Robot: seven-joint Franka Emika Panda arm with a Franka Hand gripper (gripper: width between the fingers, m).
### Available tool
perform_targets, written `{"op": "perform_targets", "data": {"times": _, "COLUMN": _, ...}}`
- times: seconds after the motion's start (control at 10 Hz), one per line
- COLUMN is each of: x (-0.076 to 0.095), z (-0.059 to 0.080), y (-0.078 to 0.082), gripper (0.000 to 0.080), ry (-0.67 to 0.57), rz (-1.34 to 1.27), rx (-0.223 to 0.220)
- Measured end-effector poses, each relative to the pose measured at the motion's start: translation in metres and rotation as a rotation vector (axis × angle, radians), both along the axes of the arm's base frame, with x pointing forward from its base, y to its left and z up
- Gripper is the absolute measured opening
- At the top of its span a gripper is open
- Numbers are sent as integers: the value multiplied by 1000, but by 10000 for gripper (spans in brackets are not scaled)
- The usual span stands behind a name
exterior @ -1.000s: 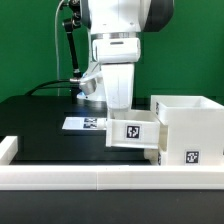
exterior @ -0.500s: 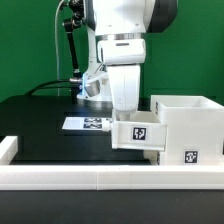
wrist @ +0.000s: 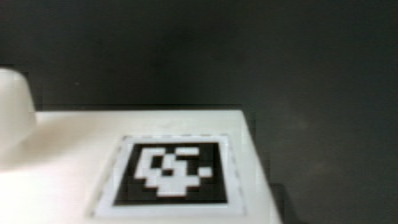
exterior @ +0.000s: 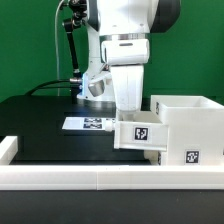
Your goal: Assemble drawer
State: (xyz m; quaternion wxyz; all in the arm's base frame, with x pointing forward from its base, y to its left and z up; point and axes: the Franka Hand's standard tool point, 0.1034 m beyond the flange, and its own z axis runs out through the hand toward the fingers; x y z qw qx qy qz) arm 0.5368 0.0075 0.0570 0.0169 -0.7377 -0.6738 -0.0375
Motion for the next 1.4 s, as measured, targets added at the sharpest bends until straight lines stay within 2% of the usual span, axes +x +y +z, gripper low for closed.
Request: {"op": "perform_targets", "data": {"times": 1.4, "x": 0, "z": 0, "y": -3, "gripper": 42, "ry": -1, "rz": 8, "rx": -3}}
